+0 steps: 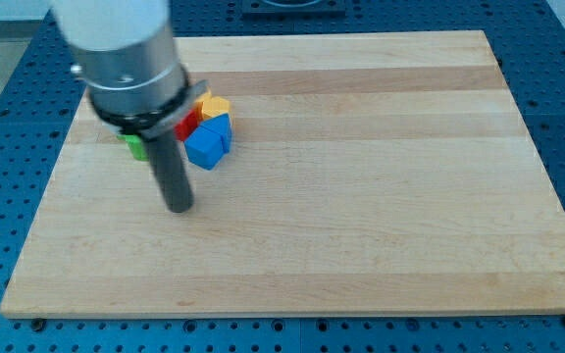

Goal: Move the green blocks slightly top left

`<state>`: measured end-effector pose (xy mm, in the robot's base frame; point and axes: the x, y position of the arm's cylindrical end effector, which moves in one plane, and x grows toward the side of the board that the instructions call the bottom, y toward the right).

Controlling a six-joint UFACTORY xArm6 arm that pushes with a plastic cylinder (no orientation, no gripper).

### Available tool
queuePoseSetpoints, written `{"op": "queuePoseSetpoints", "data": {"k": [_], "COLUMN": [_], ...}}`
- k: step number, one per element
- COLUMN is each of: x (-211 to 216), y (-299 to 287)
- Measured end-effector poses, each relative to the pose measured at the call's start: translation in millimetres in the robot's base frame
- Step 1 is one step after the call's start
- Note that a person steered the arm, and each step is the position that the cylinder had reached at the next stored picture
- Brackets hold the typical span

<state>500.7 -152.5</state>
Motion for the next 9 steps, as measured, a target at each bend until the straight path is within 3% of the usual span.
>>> {"op": "queuePoseSetpoints", "data": {"k": [9], "x": [-148], "y": [-99]}}
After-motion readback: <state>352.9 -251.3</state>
